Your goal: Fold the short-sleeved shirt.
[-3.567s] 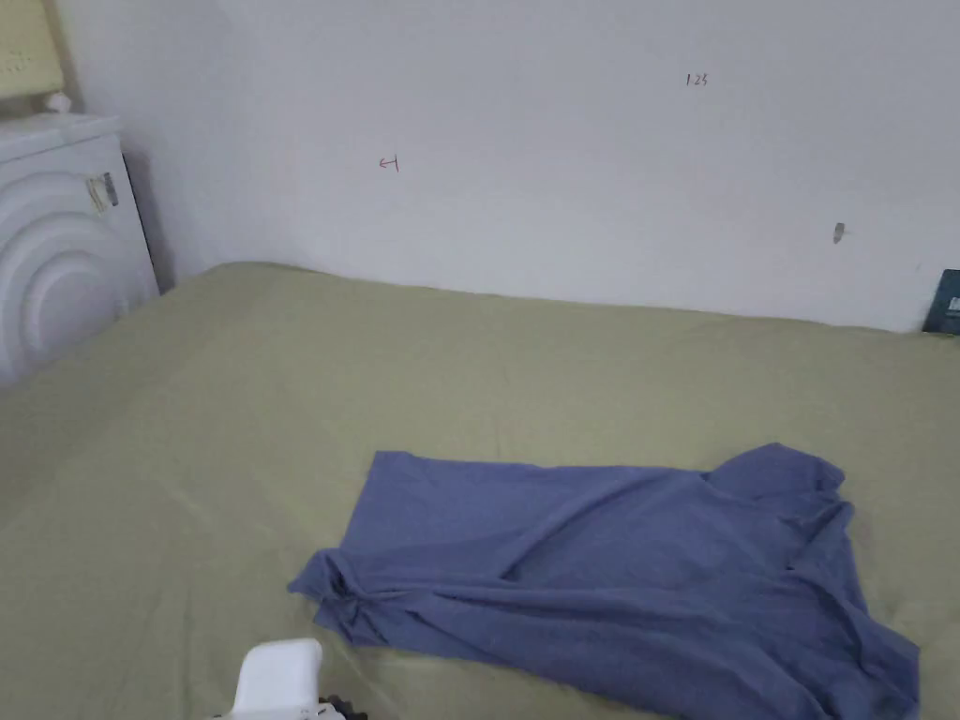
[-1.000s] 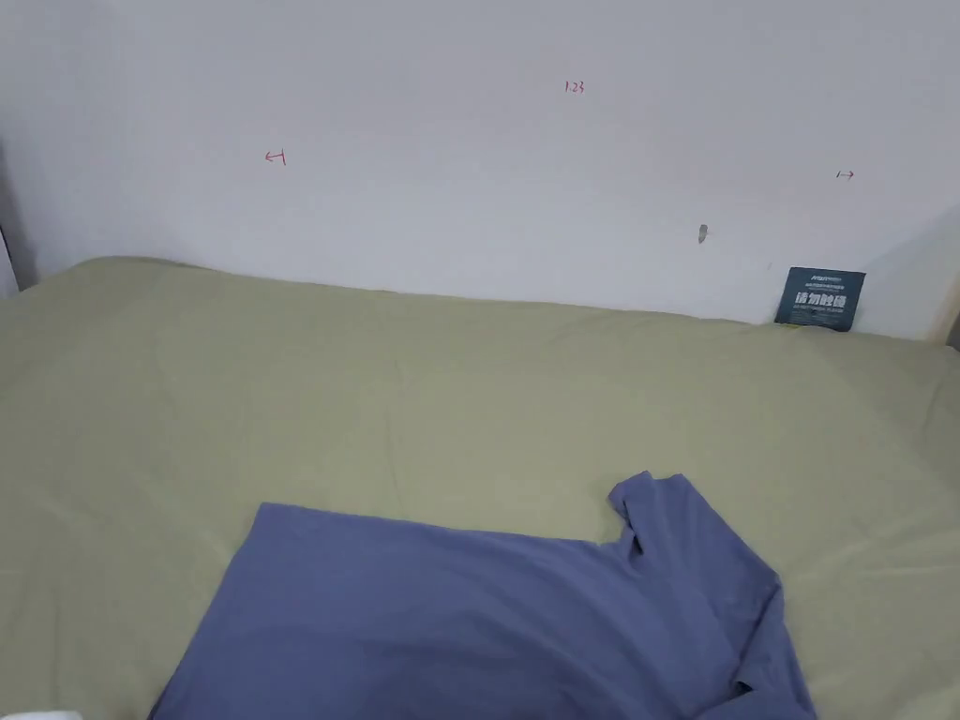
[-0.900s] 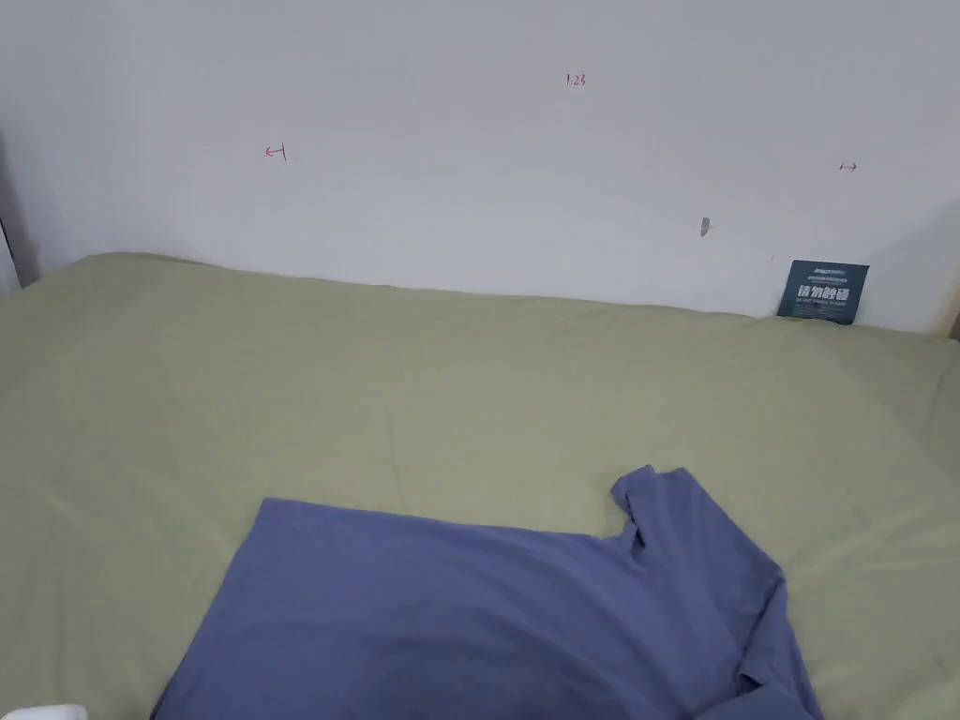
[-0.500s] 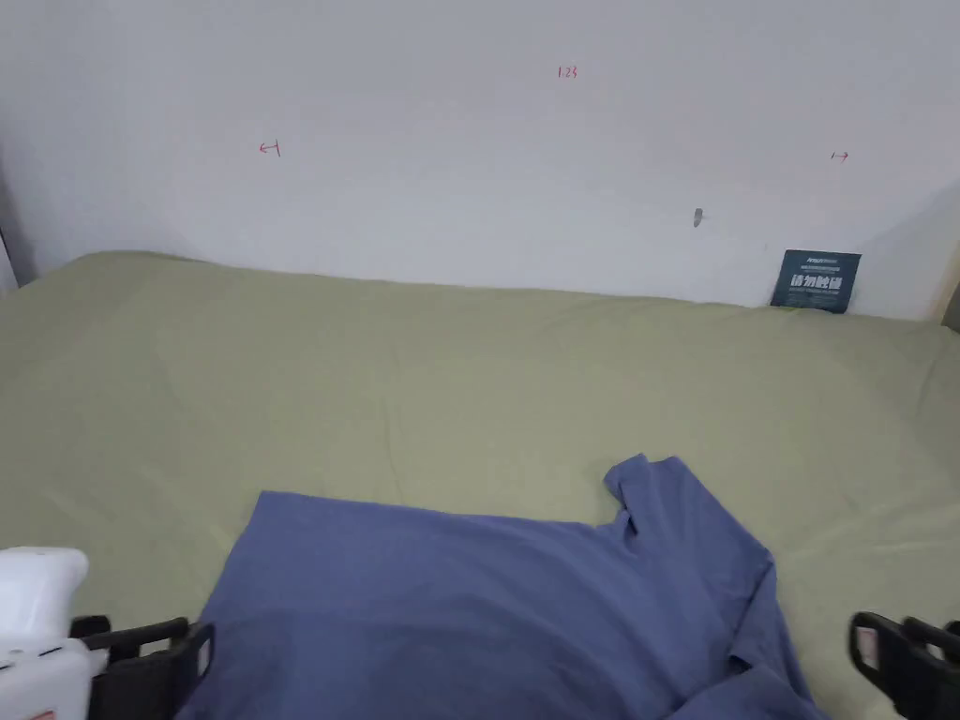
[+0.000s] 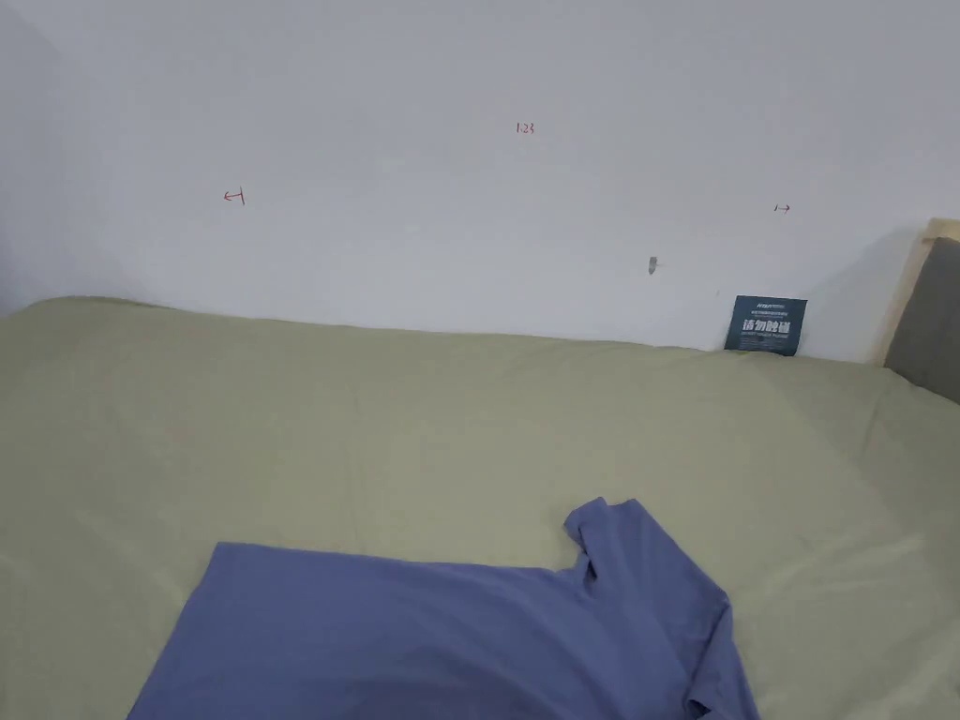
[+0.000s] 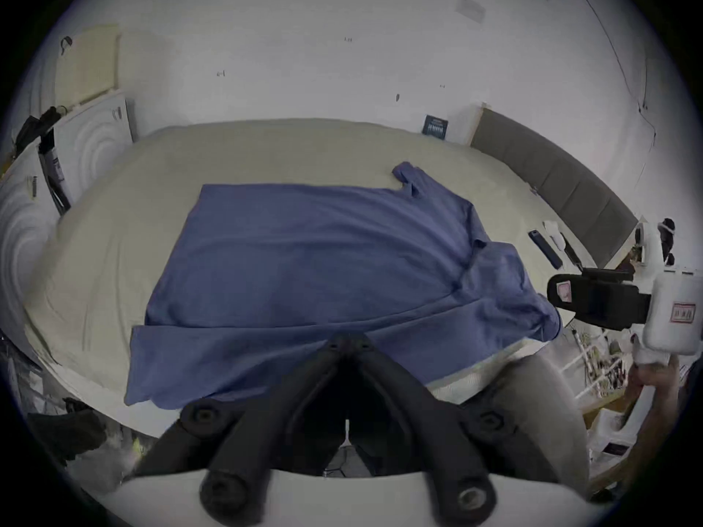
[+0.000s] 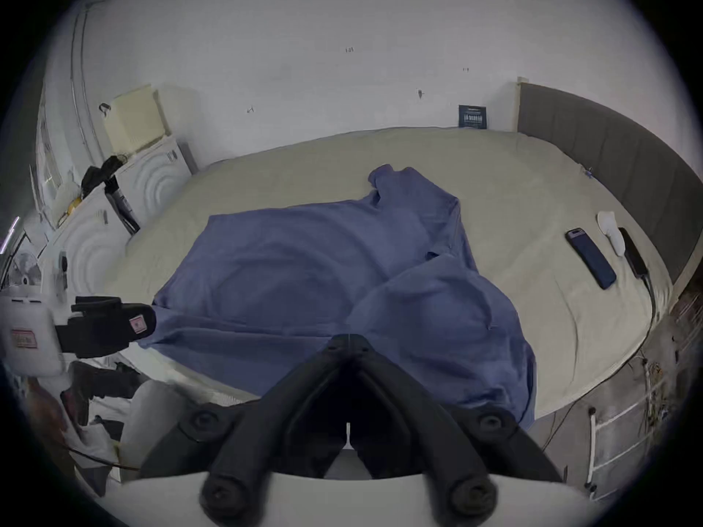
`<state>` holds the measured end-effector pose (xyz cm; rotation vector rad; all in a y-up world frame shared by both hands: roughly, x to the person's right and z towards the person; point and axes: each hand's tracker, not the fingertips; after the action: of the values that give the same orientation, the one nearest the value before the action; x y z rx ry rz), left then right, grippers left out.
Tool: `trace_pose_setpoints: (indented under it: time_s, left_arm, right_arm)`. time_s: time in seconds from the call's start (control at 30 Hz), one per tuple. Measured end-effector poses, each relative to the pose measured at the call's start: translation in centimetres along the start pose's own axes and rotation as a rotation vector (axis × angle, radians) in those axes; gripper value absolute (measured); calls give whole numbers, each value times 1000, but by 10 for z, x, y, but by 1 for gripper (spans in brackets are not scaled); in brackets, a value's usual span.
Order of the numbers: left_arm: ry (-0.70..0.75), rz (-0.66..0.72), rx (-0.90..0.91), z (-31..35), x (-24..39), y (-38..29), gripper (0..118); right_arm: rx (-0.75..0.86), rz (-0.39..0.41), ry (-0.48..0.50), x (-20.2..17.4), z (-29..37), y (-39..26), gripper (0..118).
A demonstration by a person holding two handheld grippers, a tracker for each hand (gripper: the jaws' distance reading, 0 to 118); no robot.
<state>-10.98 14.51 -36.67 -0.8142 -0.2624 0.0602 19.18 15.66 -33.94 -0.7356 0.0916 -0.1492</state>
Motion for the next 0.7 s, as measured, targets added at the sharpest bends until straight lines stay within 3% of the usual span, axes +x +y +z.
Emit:
trace_pose_setpoints:
  time_s: [0.2, 0.23, 0.27, 0.37, 0.4, 0.53, 0.7]
  left_arm:
    - [74, 6, 49, -27, -57, 88, 0]
    - [93, 7, 66, -37, -73, 111, 6]
    - [121, 16, 74, -51, -89, 134, 16]
    - [151, 25, 1, -101, -133, 197, 79]
    - [150, 20, -38, -119, -145, 212, 95]
    - [246, -23, -252, -203, -181, 245, 96]
    - [304, -12, -408, -284, -200, 228, 95]
  right_arm:
    - [35, 6, -12, 14, -3, 34, 0]
    - [40, 10, -15, 17, -5, 41, 0]
    - [45, 15, -19, 19, -6, 43, 0]
    - [49, 19, -15, 30, -14, 58, 0]
    - [47, 21, -18, 33, -17, 61, 0]
    - [15, 17, -21, 56, -35, 82, 1]
    - [48, -81, -20, 98, -56, 117, 2]
